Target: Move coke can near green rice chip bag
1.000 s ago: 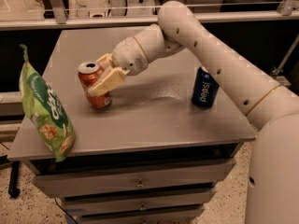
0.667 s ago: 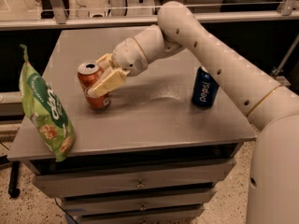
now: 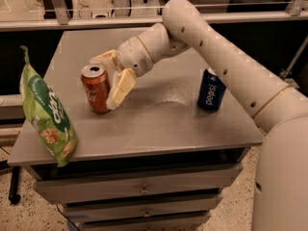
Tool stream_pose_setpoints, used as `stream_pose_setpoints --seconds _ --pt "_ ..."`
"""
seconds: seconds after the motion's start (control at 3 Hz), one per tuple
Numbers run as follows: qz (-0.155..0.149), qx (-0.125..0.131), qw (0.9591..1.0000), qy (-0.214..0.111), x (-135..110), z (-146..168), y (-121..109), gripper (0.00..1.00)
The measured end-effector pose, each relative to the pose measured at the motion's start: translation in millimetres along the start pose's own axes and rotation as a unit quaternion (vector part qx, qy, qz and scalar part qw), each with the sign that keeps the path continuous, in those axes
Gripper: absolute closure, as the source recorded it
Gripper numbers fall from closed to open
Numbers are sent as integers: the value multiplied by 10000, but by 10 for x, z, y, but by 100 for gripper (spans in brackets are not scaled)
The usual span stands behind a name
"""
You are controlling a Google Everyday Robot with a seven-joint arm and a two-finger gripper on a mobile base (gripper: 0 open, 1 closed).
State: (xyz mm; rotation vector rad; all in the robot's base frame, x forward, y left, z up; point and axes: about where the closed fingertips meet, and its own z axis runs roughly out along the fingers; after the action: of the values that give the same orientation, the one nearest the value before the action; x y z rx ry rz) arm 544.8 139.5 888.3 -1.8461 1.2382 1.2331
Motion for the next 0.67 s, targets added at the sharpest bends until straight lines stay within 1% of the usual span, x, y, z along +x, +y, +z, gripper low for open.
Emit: stream_pose_setpoints --seconds 0.33,0.67 --pt "-66 123 9998 157 -35 -173 -53 0" --pt "-191 556 9977 345 -138 -661 -84 0"
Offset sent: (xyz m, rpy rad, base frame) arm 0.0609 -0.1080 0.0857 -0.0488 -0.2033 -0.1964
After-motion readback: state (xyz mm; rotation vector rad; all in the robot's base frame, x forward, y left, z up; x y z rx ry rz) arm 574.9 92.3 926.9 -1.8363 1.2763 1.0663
